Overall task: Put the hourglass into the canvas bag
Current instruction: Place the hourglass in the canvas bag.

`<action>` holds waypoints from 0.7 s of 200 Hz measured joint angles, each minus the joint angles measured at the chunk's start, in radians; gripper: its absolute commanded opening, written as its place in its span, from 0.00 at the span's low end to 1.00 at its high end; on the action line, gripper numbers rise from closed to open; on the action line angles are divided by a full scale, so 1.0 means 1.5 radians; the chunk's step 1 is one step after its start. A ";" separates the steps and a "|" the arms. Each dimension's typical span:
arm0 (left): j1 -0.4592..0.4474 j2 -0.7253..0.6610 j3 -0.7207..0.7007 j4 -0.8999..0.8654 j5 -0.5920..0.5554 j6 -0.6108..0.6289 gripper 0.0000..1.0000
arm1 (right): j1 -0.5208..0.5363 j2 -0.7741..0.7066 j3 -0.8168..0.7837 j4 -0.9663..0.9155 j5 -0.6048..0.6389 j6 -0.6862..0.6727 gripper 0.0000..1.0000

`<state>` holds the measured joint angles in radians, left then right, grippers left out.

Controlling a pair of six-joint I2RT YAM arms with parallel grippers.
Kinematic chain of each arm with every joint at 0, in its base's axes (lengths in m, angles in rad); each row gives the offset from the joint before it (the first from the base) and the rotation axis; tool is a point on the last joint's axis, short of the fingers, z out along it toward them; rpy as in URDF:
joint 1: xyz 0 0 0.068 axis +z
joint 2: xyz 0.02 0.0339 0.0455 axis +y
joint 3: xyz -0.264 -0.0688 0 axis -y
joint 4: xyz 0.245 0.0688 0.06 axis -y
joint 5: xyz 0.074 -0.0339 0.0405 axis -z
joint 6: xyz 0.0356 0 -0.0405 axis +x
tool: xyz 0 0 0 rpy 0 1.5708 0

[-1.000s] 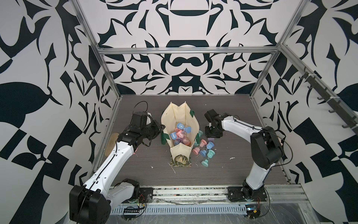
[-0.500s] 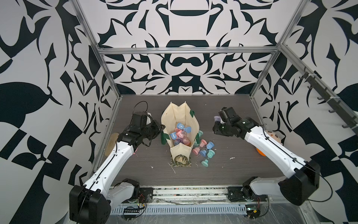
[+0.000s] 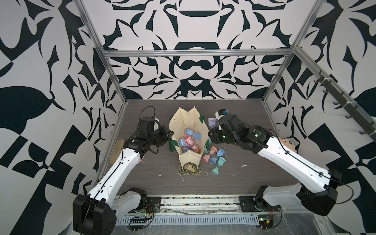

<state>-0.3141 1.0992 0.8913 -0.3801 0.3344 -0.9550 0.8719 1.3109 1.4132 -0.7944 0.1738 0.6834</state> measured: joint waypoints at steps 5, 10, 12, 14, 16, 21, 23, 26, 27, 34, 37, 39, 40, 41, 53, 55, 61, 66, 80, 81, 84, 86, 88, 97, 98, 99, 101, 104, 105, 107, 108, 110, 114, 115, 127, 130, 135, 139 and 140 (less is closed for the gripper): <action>0.000 0.001 0.000 -0.001 0.000 0.001 0.17 | 0.009 0.004 0.005 0.001 0.004 0.000 0.00; 0.000 0.001 0.000 -0.002 0.000 0.002 0.17 | 0.019 0.010 0.011 0.002 0.007 0.001 0.00; 0.000 0.001 0.000 -0.002 0.000 0.003 0.17 | 0.022 0.012 0.013 0.002 0.009 0.001 0.00; 0.000 0.001 0.000 -0.003 0.000 0.003 0.17 | 0.026 0.015 0.016 0.002 0.010 0.001 0.00; 0.000 0.002 0.000 -0.003 -0.001 0.004 0.17 | 0.030 0.018 0.018 0.002 0.012 0.001 0.00; 0.000 0.002 0.000 -0.005 -0.001 0.005 0.17 | 0.036 0.024 0.024 0.004 0.014 0.001 0.00; 0.000 0.002 0.000 -0.005 0.000 0.005 0.17 | 0.038 0.026 0.025 0.004 0.015 0.001 0.00; 0.000 0.002 0.000 -0.005 0.000 0.006 0.17 | 0.041 0.030 0.028 0.004 0.017 0.001 0.00; 0.000 0.002 0.000 -0.005 -0.001 0.006 0.17 | 0.042 0.032 0.030 0.004 0.017 0.001 0.00; 0.000 0.002 0.000 -0.005 -0.001 0.007 0.17 | 0.048 0.040 0.035 0.005 0.020 0.001 0.00; 0.000 0.002 0.000 -0.006 0.000 0.008 0.17 | 0.050 0.044 0.038 0.005 0.021 0.001 0.00; 0.000 0.002 0.000 -0.006 -0.001 0.008 0.17 | 0.051 0.046 0.040 0.005 0.021 0.001 0.00; 0.000 0.002 0.000 -0.006 0.000 0.008 0.17 | 0.052 0.048 0.041 0.005 0.022 0.001 0.00; 0.000 0.002 0.000 -0.005 0.000 0.008 0.17 | 0.052 0.049 0.041 0.006 0.022 0.001 0.00; 0.000 0.002 0.000 -0.006 -0.001 0.009 0.17 | 0.057 0.063 0.051 0.006 0.025 0.002 0.00; 0.000 0.002 0.000 -0.006 -0.001 0.009 0.17 | 0.058 0.066 0.052 0.006 0.025 0.002 0.00; 0.000 0.002 0.000 -0.006 -0.001 0.010 0.17 | 0.059 0.072 0.056 0.007 0.026 0.002 0.00; 0.000 0.002 0.000 -0.006 -0.001 0.011 0.16 | 0.061 0.077 0.059 0.007 0.027 0.002 0.00; 0.000 0.003 0.002 -0.007 -0.001 0.015 0.16 | 0.064 0.090 0.066 0.007 0.027 0.004 0.00; 0.000 0.003 0.002 -0.007 -0.001 0.016 0.16 | 0.064 0.091 0.067 0.007 0.027 0.005 0.00; 0.000 0.004 0.002 -0.008 -0.002 0.017 0.16 | 0.065 0.093 0.069 0.006 0.027 0.006 0.00; 0.000 0.004 0.003 -0.008 -0.002 0.017 0.16 | 0.065 0.096 0.070 0.006 0.027 0.007 0.00; 0.000 0.005 0.003 -0.008 -0.002 0.018 0.16 | 0.066 0.097 0.071 0.006 0.027 0.007 0.00; 0.000 0.006 0.005 -0.009 -0.003 0.021 0.16 | 0.066 0.106 0.080 0.005 0.028 0.010 0.00; 0.000 0.006 0.005 -0.009 -0.003 0.021 0.16 | 0.067 0.107 0.081 0.005 0.028 0.010 0.00; 0.000 0.006 0.005 -0.009 -0.003 0.021 0.16 | 0.067 0.109 0.082 0.005 0.028 0.010 0.00; 0.000 0.006 0.005 -0.009 -0.003 0.022 0.15 | 0.067 0.110 0.083 0.005 0.028 0.011 0.00; 0.000 0.006 0.005 -0.009 -0.003 0.022 0.15 | 0.067 0.113 0.086 0.005 0.028 0.012 0.00; 0.000 0.006 0.005 -0.009 -0.003 0.023 0.15 | 0.067 0.114 0.087 0.005 0.028 0.012 0.00; 0.000 0.006 0.005 -0.009 -0.003 0.023 0.16 | 0.067 0.115 0.089 0.005 0.028 0.013 0.00; 0.000 0.006 0.005 -0.009 -0.003 0.024 0.16 | 0.067 0.117 0.090 0.005 0.028 0.013 0.00; 0.000 0.006 0.005 -0.010 -0.003 0.024 0.16 | 0.067 0.119 0.092 0.004 0.028 0.014 0.00; 0.000 0.006 0.005 -0.010 -0.003 0.025 0.15 | 0.067 0.122 0.095 0.004 0.029 0.014 0.00; 0.000 0.006 0.005 -0.010 -0.003 0.025 0.15 | 0.067 0.123 0.096 0.004 0.029 0.015 0.00; 0.000 0.007 0.005 -0.010 -0.003 0.026 0.15 | 0.068 0.132 0.105 0.003 0.030 0.017 0.00; 0.000 0.008 0.005 -0.010 -0.003 0.027 0.15 | 0.068 0.134 0.107 0.003 0.030 0.018 0.00; 0.000 0.008 0.005 -0.010 -0.003 0.027 0.15 | 0.068 0.138 0.110 0.002 0.030 0.020 0.00; 0.000 0.009 0.006 -0.010 -0.003 0.027 0.15 | 0.068 0.141 0.114 0.001 0.030 0.021 0.00; 0.000 0.009 0.006 -0.010 -0.003 0.027 0.15 | 0.068 0.142 0.114 0.000 0.030 0.021 0.00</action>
<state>-0.3141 1.1126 0.8997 -0.3946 0.3302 -0.9142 0.9733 1.5238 1.5845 -0.7940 0.2192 0.7147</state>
